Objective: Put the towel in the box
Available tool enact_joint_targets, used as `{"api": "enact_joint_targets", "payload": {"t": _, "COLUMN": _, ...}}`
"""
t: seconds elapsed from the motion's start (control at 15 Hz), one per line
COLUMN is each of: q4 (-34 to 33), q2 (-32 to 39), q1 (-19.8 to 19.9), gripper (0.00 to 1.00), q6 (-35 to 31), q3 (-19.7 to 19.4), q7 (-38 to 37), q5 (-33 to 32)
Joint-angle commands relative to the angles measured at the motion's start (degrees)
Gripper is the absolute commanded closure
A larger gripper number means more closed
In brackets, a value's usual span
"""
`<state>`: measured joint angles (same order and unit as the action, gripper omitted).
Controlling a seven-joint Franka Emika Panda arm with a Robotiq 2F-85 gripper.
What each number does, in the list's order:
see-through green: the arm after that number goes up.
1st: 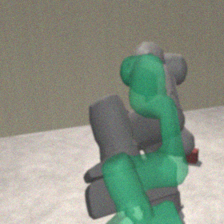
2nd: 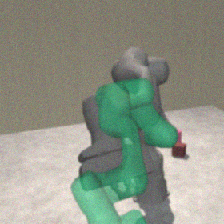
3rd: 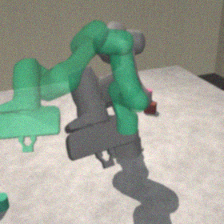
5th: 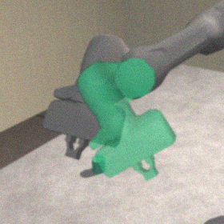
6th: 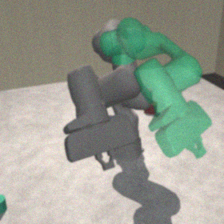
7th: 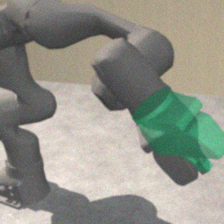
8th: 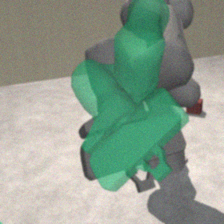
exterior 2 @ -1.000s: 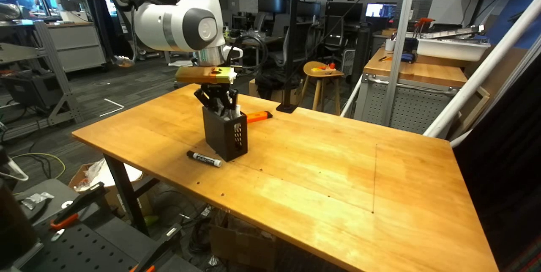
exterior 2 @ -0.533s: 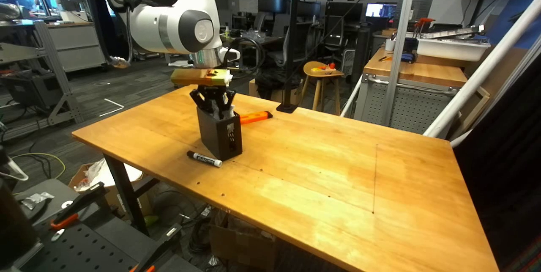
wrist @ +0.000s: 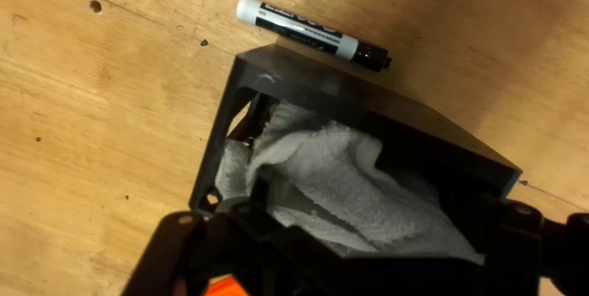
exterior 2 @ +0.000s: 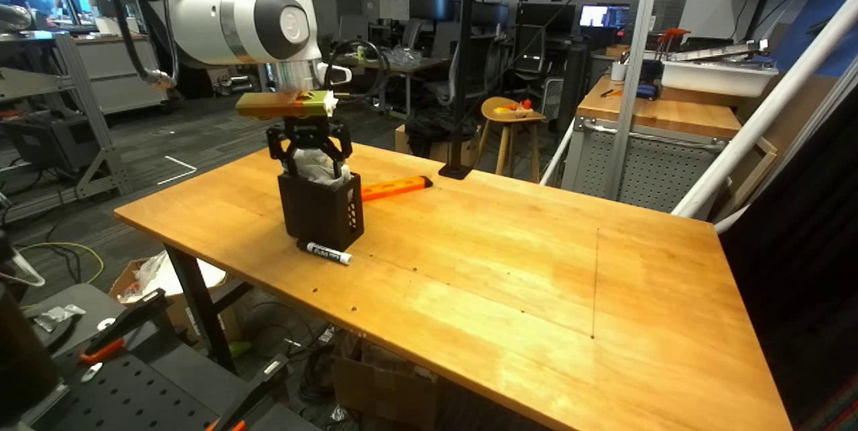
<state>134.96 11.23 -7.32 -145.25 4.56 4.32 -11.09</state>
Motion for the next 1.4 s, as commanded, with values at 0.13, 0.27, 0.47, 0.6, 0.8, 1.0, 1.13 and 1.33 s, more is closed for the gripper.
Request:
{"api": "enact_joint_targets", "payload": {"t": 0.13, "q4": -0.82, "q2": -6.61, "q1": -2.08, "gripper": 0.37, "q6": 7.67, "q3": 1.25, "q7": -4.19, "q5": -3.7}}
{"api": "enact_joint_targets", "payload": {"t": 0.27, "q4": -1.45, "q2": -8.02, "q1": -2.3, "gripper": 0.58, "q6": 9.67, "q3": 1.88, "q7": -4.8, "q5": -4.35}}
{"api": "enact_joint_targets", "payload": {"t": 0.47, "q4": -2.81, "q2": -8.61, "q1": -2.23, "gripper": 0.8, "q6": 11.18, "q3": 2.48, "q7": -5.5, "q5": -6.16}}
{"api": "enact_joint_targets", "payload": {"t": 0.6, "q4": -3.97, "q2": -8.15, "q1": -2.03, "gripper": 0.95, "q6": 11.29, "q3": 2.53, "q7": -6.3, "q5": -7.27}}
{"api": "enact_joint_targets", "payload": {"t": 0.8, "q4": -5.41, "q2": -6.78, "q1": -1.74, "gripper": 1.0, "q6": 10.67, "q3": 2.23, "q7": -8.71, "q5": -7.62}}
{"api": "enact_joint_targets", "payload": {"t": 1.0, "q4": -6.07, "q2": -5.48, "q1": -1.56, "gripper": 0.97, "q6": 10.49, "q3": 1.86, "q7": -10.83, "q5": -7.75}}
{"api": "enact_joint_targets", "payload": {"t": 1.13, "q4": -6.41, "q2": -4.5, "q1": -1.41, "gripper": 0.97, "q6": 10.4, "q3": 1.46, "q7": -11.75, "q5": -7.92}}
{"api": "enact_joint_targets", "payload": {"t": 1.33, "q4": -6.89, "q2": -3.0, "q1": -1.17, "gripper": 0.98, "q6": 10.08, "q3": 0.54, "q7": -12.83, "q5": -8.01}}
